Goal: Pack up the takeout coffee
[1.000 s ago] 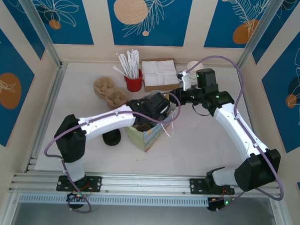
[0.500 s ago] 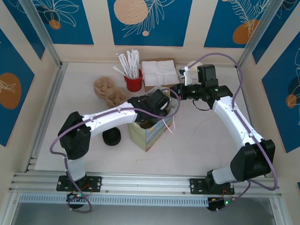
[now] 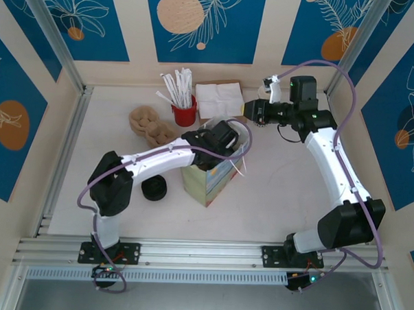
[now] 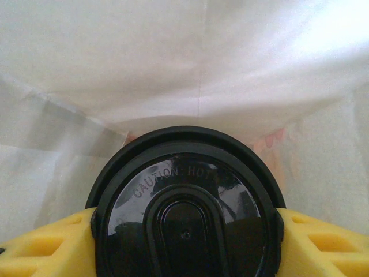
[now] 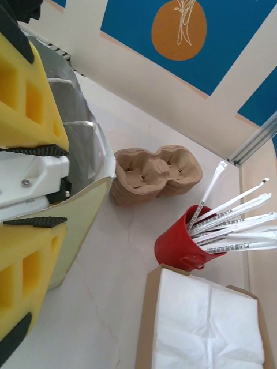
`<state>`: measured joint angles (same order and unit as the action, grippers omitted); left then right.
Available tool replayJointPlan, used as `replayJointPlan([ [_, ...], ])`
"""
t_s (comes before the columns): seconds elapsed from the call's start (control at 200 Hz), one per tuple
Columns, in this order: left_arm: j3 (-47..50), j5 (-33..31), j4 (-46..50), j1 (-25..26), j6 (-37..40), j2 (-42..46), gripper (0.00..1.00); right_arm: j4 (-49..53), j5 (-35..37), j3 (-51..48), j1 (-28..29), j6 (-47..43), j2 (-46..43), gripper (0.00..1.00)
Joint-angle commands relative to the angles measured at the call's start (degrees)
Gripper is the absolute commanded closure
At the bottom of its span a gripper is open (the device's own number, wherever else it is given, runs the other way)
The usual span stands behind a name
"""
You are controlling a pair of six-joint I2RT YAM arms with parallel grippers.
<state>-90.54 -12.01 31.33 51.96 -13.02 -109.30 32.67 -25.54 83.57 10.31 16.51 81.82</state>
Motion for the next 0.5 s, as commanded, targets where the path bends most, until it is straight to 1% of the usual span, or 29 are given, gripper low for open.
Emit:
replayJointPlan([
  [0.0, 0.06, 2.25, 4.9, -0.45, -1.22, -4.14, 0.36, 1.59, -1.28, -0.68, -1.18, 0.88, -3.62, 0.63],
  [0.15, -2.34, 2.77, 7.5, -0.46, -1.39, -6.51, 0.36, 0.98, -1.76, -2.4, -3.0, 2.01, -5.66, 0.63],
  [0.495, -2.67, 3.16, 7.25, -0.37, -1.58, -7.3, 0.36, 2.87, -2.9, -2.01, -4.33, 2.78, -4.84, 0.63],
])
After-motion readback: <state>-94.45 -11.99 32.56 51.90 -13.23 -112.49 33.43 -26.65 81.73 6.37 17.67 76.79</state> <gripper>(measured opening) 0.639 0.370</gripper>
